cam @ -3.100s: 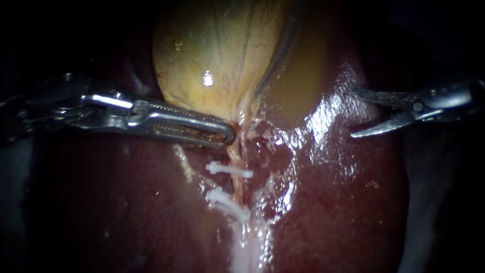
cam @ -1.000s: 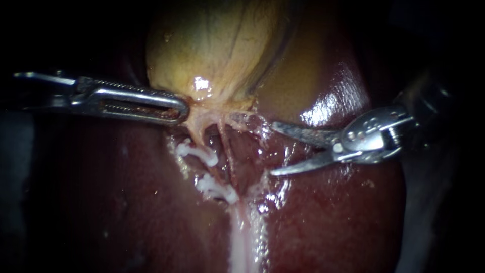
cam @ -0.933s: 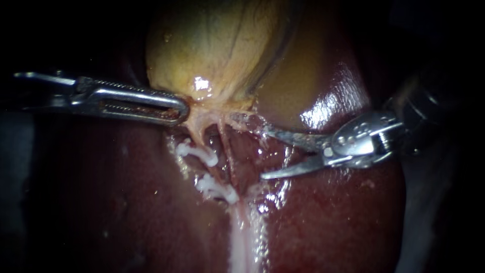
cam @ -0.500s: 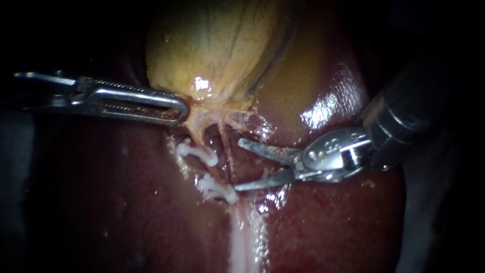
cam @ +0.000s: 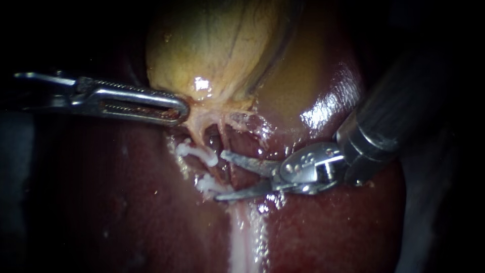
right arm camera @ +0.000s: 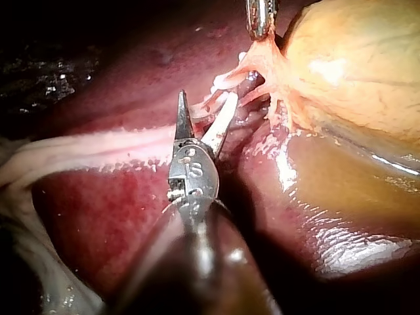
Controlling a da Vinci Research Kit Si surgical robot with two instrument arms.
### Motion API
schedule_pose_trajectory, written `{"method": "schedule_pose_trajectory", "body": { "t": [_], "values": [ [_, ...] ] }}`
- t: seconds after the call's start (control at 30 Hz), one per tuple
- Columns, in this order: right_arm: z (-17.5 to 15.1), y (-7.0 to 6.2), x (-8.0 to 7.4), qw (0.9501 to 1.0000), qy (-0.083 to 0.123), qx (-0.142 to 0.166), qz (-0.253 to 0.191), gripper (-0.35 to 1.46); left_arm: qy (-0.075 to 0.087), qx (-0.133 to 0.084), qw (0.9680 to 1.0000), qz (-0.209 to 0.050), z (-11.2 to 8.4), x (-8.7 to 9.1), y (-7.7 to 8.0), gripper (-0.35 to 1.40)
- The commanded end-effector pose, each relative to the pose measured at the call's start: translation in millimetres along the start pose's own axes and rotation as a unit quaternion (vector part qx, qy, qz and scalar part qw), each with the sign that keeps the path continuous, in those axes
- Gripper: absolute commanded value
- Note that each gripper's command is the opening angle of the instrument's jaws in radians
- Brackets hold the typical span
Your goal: Go to the cutting position left tube
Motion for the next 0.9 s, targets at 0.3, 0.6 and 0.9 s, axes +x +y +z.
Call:
{"method": "schedule_pose_trajectory", "body": {
  "t": [0.3,0.6,0.9],
  "values": [
    [1.4,-0.2,-0.1,0.9997,0.0,0.014,0.018,1.38,0.0,0.0,1.0,0.0,0.0,0.0,0.1,-0.35],
    [2.6,0.0,0.2,0.9984,0.0,0.031,0.047,1.36,0.001,0.002,1.0,0.0,0.0,0.0,0.2,-0.35],
    [4.3,0.7,1.2,0.9961,0.004,0.053,0.069,1.35,0.001,0.002,1.0,0.0,0.0,0.0,0.2,-0.35]
  ]
}}
